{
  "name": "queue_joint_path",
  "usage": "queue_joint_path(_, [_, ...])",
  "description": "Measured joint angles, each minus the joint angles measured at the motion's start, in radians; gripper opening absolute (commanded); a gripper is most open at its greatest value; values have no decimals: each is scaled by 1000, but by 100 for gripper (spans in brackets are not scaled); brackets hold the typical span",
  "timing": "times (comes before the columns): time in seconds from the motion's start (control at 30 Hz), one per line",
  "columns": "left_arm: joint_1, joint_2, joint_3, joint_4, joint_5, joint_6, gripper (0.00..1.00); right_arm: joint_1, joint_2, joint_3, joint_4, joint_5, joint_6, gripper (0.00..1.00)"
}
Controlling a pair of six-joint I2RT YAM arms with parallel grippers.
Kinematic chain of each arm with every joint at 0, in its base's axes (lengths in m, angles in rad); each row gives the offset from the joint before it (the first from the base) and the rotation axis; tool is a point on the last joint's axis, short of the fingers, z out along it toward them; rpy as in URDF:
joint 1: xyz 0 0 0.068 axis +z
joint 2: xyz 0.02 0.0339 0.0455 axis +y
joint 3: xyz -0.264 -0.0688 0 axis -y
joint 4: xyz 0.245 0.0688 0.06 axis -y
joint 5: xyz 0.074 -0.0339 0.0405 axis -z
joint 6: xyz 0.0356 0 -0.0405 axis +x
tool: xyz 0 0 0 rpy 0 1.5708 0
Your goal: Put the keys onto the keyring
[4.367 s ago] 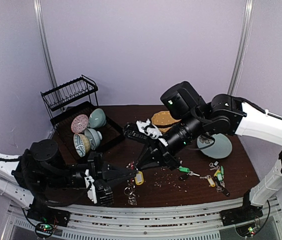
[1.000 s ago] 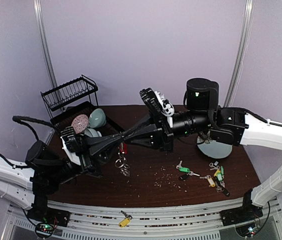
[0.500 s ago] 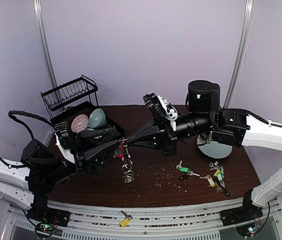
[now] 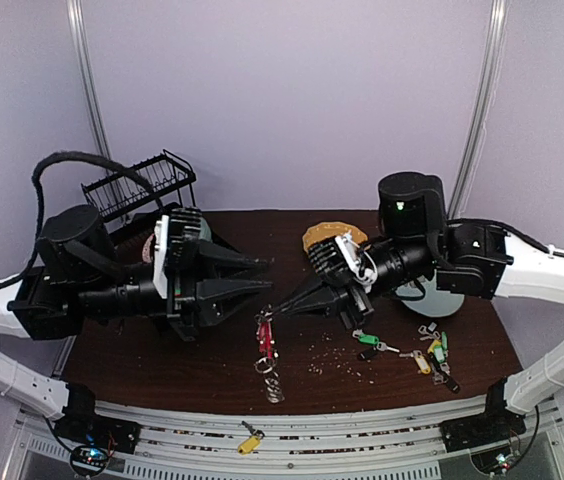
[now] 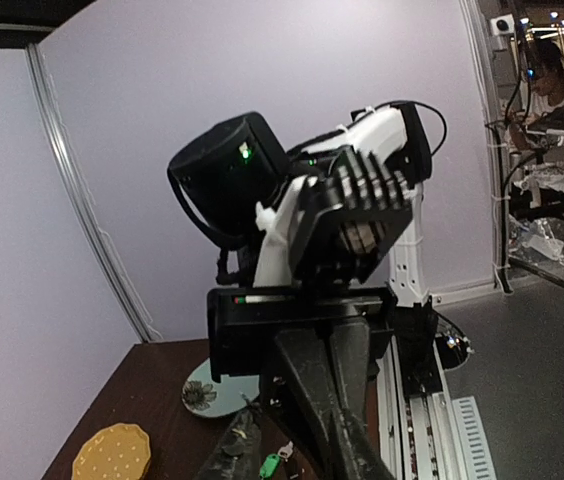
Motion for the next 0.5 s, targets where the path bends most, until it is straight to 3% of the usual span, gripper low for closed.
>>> queue_joint_path(0.13, [9,23,56,-182,45,-6,33,34,-35,-22,-60,45,-191,0])
queue_joint_path(0.3, [84,41,136,-373,151,-34,47,37,-73,-56,-94,73,-346,0])
queue_joint_path(0.5, [130,113,199,-489,320,-26,41,38,-84,-64,-127,86,-430,0])
